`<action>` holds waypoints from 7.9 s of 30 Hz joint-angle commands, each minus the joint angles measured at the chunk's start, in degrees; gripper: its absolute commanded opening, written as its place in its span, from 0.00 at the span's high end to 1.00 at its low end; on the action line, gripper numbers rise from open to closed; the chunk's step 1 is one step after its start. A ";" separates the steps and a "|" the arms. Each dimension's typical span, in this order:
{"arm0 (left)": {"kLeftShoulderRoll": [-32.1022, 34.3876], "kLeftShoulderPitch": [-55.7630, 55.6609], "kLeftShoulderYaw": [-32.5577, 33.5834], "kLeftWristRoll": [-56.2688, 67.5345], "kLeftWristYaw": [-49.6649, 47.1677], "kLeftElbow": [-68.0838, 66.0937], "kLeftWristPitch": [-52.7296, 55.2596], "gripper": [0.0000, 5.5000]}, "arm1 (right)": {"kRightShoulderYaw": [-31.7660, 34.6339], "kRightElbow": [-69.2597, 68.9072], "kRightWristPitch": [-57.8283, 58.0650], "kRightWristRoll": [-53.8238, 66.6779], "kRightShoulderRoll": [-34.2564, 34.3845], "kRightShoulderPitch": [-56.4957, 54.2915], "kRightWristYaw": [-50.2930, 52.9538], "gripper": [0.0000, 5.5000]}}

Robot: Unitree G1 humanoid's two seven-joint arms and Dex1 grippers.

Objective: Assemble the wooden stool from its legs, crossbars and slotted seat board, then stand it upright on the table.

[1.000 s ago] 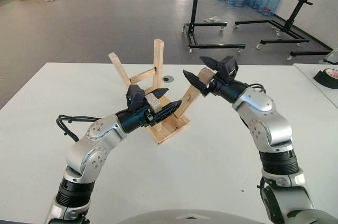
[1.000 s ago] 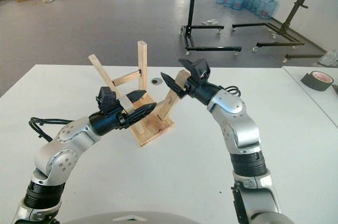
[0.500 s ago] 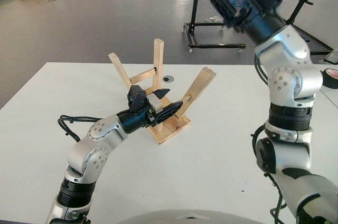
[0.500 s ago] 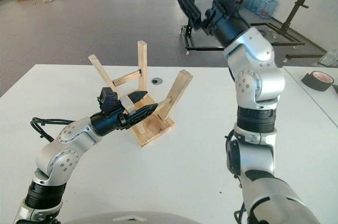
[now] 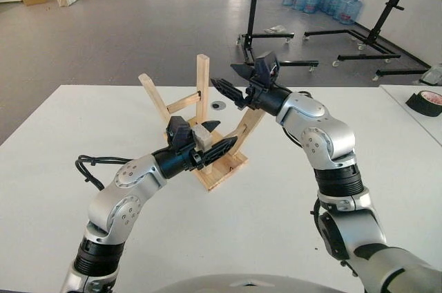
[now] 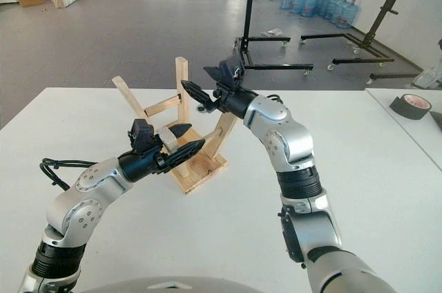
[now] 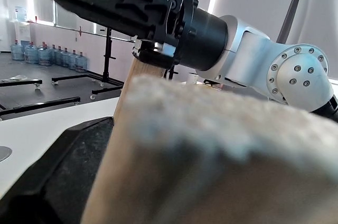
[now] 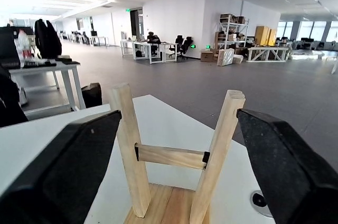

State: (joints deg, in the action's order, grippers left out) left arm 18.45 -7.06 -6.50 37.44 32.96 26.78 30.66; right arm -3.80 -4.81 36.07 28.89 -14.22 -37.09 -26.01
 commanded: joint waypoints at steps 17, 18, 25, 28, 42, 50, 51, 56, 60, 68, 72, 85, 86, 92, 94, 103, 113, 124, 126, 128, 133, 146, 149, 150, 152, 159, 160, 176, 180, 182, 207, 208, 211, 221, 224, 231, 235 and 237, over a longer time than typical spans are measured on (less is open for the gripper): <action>6.04 3.86 8.15 11.82 6.48 7.33 2.20 0.36 | 12.38 -19.93 -1.92 6.05 -2.88 6.44 3.64 0.27; 7.00 4.62 9.89 13.01 7.04 7.59 2.20 0.36 | 13.07 -21.43 -1.14 7.72 -3.61 8.39 2.84 0.27; 11.48 7.03 18.38 16.06 7.84 4.56 2.18 0.36 | 20.66 -28.65 7.37 22.73 -16.23 26.36 -10.40 0.27; 11.27 8.00 18.91 17.86 7.46 5.66 2.58 0.36 | 16.61 -32.18 9.46 23.57 -19.09 35.62 -13.68 0.27; 20.31 1.84 24.88 26.56 6.33 -4.85 6.63 0.36 | -10.54 -25.11 -1.37 -0.27 -8.81 42.47 -4.51 0.27; 14.13 1.70 8.06 3.51 2.19 -8.31 1.04 0.36 | -10.23 -24.30 -3.52 -3.49 -12.77 44.40 -7.27 0.27; 13.47 2.08 6.99 3.25 2.51 -7.40 1.28 0.36 | -10.59 -23.68 -4.13 -4.44 -12.55 44.03 -7.03 0.27; 13.69 1.32 1.27 3.60 6.09 -2.75 5.51 0.36 | -8.07 -23.64 -4.65 -6.71 -16.41 45.41 -8.32 0.27; 9.27 -3.22 -3.22 5.26 4.78 -2.47 10.80 0.36 | 0.19 -21.25 -3.36 -6.57 -26.32 45.69 -13.79 0.27; 7.55 -4.90 -1.38 8.98 8.50 -2.09 13.02 0.36 | 2.13 -20.06 -3.26 -5.12 -26.74 42.01 -16.32 0.27; 10.39 -1.52 8.43 15.38 9.78 -0.40 13.11 0.36 | 1.06 -23.62 -0.97 -1.31 -21.48 42.65 -13.96 0.27; 15.00 -2.31 17.98 15.48 12.04 -6.93 11.21 0.36 | -11.11 -19.23 -11.05 -12.74 2.94 41.23 7.16 0.27; 15.01 -2.47 17.86 15.34 12.23 -7.05 11.21 0.36 | -11.07 -18.70 -12.02 -13.67 4.41 41.37 9.00 0.27; 15.01 -2.36 17.45 14.84 12.75 -6.86 11.26 0.36 | -11.90 -16.10 -16.96 -19.97 10.98 43.42 18.01 0.27; 15.02 -2.16 17.36 14.78 12.77 -6.58 11.28 0.36 | -11.01 -15.80 -19.01 -21.77 12.00 43.88 20.34 0.27; 19.79 4.04 13.48 2.55 18.37 -9.60 2.62 0.36 | -4.00 -15.70 -20.23 -19.47 7.93 43.25 16.08 0.27; 16.61 -2.43 3.11 -18.05 21.91 -32.43 -19.03 0.36 | 2.09 -9.30 -15.95 -11.52 -5.45 36.25 -2.77 0.27; 12.90 -14.32 0.27 -19.91 33.84 -47.53 -27.17 0.36 | 1.28 9.86 -19.53 -9.36 -17.95 23.22 -27.62 0.27; 12.63 -15.64 -0.12 -20.62 34.89 -49.81 -27.90 0.36 | -0.08 14.72 -21.98 -9.89 -17.38 19.65 -31.21 0.27; 12.13 -17.01 -0.64 -22.12 35.17 -52.32 -29.55 0.38 | -1.67 19.93 -24.62 -11.15 -16.42 16.70 -33.84 0.26; 8.73 -19.55 -0.80 -22.81 37.72 -58.12 -35.69 0.52 | -2.28 29.01 -31.08 -11.92 -15.92 14.00 -40.59 0.40; 10.03 -21.53 1.11 -21.75 47.22 -61.73 -36.16 0.79 | -1.98 31.07 -31.41 -10.89 -16.36 12.95 -49.87 0.77; 10.07 -21.93 0.64 -22.23 48.99 -62.95 -36.45 0.79 | -2.05 30.30 -31.57 -10.98 -16.23 13.91 -50.48 0.77; 10.03 -21.74 0.53 -22.16 49.52 -62.83 -36.22 0.79 | -2.14 29.50 -31.29 -10.83 -16.24 14.40 -50.76 0.77; 9.90 -21.05 0.47 -21.78 50.23 -61.95 -35.24 0.79 | -2.29 27.11 -29.84 -10.06 -16.44 15.78 -51.36 0.78; 19.29 -4.05 0.59 0.43 49.76 -23.43 6.53 0.79 | -1.60 -5.08 11.59 10.39 -27.35 26.82 -49.76 0.78; 20.88 -1.46 1.09 5.12 47.61 -17.22 13.14 0.79 | -0.72 -9.08 17.87 14.52 -29.67 28.04 -49.19 0.79; 23.63 12.42 11.47 43.88 12.70 -6.66 41.34 0.82 | 5.01 -4.53 51.99 63.76 -36.17 33.77 -10.43 0.82; 22.47 8.91 12.83 48.60 6.73 -12.06 42.47 0.66 | 2.93 -0.92 47.84 67.99 -34.62 30.87 1.00 0.75; 22.54 6.18 13.70 50.92 4.71 -14.39 42.51 0.60 | 1.64 1.30 45.56 73.03 -35.20 29.08 4.90 0.68; 40.62 21.02 23.00 11.04 29.86 -18.28 11.29 0.19 | 11.16 -12.88 6.64 34.47 -39.12 45.63 -17.32 0.22; 41.61 22.48 23.52 4.99 31.55 -19.11 3.44 0.19 | 10.76 -12.65 0.35 27.83 -39.41 47.53 -20.43 0.22; 43.32 30.00 21.89 -11.03 39.11 -19.38 -21.20 0.19 | 8.18 -12.91 -20.56 8.42 -40.87 54.02 -29.31 0.22; 36.73 35.45 10.16 -30.95 35.73 -14.80 -48.48 0.19 | -1.20 -10.49 -47.17 -12.69 -34.99 61.97 -35.20 0.22; 35.39 34.34 7.80 -31.49 34.61 -15.70 -49.49 0.19 | -2.77 -12.77 -43.90 -10.85 -31.56 63.20 -32.99 0.22; 32.42 28.81 2.20 -33.75 33.00 -20.29 -53.00 0.19 | -8.10 -6.45 -42.67 -13.30 -26.39 57.30 -33.72 0.22; 32.72 27.32 0.43 -34.15 33.26 -22.45 -54.66 0.19 | -9.82 -7.03 -41.78 -14.34 -25.16 55.99 -33.27 0.22; 32.73 26.41 0.05 -33.60 33.13 -22.88 -54.56 0.24 | -10.31 -7.68 -41.10 -14.48 -24.75 55.56 -33.00 0.22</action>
State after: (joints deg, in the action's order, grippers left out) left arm 50.80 19.93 -5.18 5.96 66.27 5.34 -24.28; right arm -13.70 -11.70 -6.25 15.17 -39.19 19.36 -59.37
